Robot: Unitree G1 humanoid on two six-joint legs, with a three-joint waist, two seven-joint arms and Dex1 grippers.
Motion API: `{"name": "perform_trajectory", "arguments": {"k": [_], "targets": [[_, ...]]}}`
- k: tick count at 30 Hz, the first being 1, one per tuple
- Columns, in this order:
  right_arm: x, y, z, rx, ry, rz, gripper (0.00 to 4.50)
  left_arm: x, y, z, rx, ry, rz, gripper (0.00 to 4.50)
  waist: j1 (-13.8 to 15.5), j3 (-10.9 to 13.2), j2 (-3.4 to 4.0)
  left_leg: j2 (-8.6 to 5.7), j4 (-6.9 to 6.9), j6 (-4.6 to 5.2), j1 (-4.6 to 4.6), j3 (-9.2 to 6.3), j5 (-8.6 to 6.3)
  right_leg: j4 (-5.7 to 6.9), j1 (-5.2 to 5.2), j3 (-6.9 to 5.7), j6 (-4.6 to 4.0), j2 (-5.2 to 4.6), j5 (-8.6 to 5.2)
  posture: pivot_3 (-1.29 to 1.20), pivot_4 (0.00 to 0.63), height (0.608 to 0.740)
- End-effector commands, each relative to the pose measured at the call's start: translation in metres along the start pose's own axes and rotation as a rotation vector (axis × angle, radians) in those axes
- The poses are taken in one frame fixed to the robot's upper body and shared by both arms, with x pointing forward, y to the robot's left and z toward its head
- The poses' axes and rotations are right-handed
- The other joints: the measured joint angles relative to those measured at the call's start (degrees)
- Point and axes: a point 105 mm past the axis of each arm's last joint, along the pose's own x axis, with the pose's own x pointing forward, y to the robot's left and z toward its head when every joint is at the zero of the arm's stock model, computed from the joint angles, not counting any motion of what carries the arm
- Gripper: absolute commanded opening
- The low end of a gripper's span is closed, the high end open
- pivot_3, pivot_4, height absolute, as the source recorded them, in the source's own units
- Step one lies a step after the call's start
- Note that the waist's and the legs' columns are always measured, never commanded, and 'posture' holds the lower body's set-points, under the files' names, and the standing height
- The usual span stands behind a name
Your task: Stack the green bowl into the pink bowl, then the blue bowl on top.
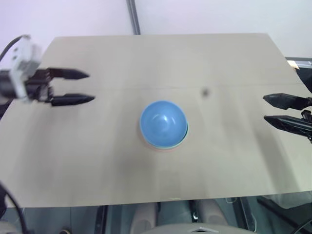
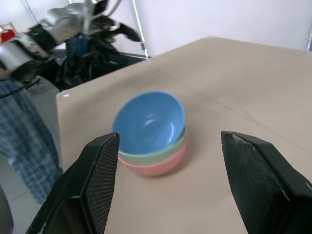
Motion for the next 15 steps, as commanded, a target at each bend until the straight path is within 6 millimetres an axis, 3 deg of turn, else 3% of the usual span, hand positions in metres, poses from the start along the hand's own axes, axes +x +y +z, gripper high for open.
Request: {"name": "perform_trajectory", "arguments": {"k": [1, 6, 12, 15], "targets": [[-0.021, -0.006, 0.004, -0.070, 0.009, -0.064, 3.68, -0.029, -0.010, 0.012, 0.042, -0.047, 0.107, 4.07, 0.33, 0.02, -0.03, 0.01, -0.03, 0.00, -0.10, -0.02, 0.00, -0.05, -0.08, -0.02, 0.00, 0.00, 0.00, 0.00, 0.150, 0.740], [-0.048, -0.011, -0.019, -0.064, 0.093, -0.134, 3.68, -0.038, -0.042, -0.023, -0.006, 0.006, 0.210, 4.07, 1.36, 0.00, 0.03, 0.00, -0.06, 0.01, 0.06, 0.18, -0.01, -0.06, 0.03, 0.12, 0.00, -0.08, 0.00, 0.00, 0.150, 0.740], [-0.070, -0.007, -0.039, -0.103, 0.233, -0.131, 3.68, -0.040, -0.062, -0.041, -0.053, 0.030, 0.260, 4.07, 1.58, -0.01, -0.05, 0.00, -0.02, 0.01, 0.22, 0.22, -0.01, -0.01, 0.16, 0.18, 0.01, -0.07, 0.01, 0.00, 0.150, 0.740], [-0.072, -0.006, -0.039, -0.112, 0.238, -0.127, 3.68, -0.039, -0.067, -0.046, -0.065, 0.036, 0.256, 4.07, 1.26, -0.01, -0.05, 0.01, -0.07, 0.01, 0.34, 0.34, -0.01, 0.00, 0.18, 0.32, 0.01, -0.04, 0.01, 0.00, 0.150, 0.740]]}}
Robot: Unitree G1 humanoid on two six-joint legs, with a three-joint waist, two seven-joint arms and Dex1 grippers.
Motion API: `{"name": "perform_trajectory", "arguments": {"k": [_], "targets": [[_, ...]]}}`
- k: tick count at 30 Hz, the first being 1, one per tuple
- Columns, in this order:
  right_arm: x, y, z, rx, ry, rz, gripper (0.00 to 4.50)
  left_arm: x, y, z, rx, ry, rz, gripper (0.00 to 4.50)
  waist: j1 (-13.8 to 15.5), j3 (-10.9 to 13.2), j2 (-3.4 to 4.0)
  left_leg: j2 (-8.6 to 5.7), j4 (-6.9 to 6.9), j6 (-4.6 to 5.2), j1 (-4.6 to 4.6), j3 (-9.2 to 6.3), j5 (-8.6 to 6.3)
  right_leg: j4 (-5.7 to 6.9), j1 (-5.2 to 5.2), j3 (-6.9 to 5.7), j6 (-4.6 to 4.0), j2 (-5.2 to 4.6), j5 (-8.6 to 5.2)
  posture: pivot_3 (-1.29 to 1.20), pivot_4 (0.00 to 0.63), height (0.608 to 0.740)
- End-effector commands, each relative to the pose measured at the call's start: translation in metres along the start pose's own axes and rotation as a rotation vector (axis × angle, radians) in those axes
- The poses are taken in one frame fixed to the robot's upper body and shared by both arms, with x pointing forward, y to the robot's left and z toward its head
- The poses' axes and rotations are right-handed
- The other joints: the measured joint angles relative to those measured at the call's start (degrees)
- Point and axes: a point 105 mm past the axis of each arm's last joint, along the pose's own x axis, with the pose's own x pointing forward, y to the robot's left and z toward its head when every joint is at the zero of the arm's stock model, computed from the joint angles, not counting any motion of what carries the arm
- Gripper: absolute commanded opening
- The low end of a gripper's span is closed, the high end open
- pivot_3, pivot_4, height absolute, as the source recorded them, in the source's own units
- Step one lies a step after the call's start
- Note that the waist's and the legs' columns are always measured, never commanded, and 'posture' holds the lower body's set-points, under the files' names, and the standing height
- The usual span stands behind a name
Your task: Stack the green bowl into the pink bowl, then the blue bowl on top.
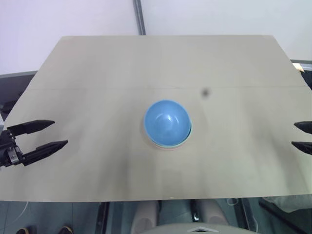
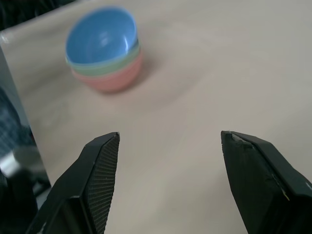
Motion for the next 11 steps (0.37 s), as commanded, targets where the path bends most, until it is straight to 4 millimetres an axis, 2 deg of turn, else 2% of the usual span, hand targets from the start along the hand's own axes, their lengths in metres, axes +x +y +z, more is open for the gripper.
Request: {"name": "perform_trajectory", "arguments": {"k": [1, 6, 11], "targets": [[-0.008, 0.001, 0.011, -0.075, -0.003, -0.010, 3.68, -0.005, -0.002, 0.007, 0.041, -0.008, 0.025, 4.07, -0.18, 0.00, 0.00, 0.00, 0.00, 0.00, 0.01, 0.01, 0.00, 0.00, 0.00, 0.01, 0.00, 0.00, 0.00, 0.00, 0.150, 0.740], [-0.018, -0.001, 0.003, -0.113, 0.046, -0.021, 3.68, -0.005, -0.001, 0.006, 0.042, -0.011, 0.028, 4.07, -0.33, 0.00, 0.00, 0.00, -0.03, 0.00, 0.04, 0.09, 0.00, 0.00, 0.00, 0.09, 0.00, 0.01, 0.00, 0.00, 0.150, 0.740], [-0.019, 0.000, 0.004, -0.118, 0.041, -0.021, 3.68, -0.002, -0.001, 0.005, 0.067, -0.026, 0.027, 4.07, -0.34, 0.00, 0.00, 0.01, -0.05, 0.00, 0.05, 0.13, 0.00, -0.03, -0.01, 0.13, 0.00, 0.01, 0.00, 0.00, 0.150, 0.740]]}}
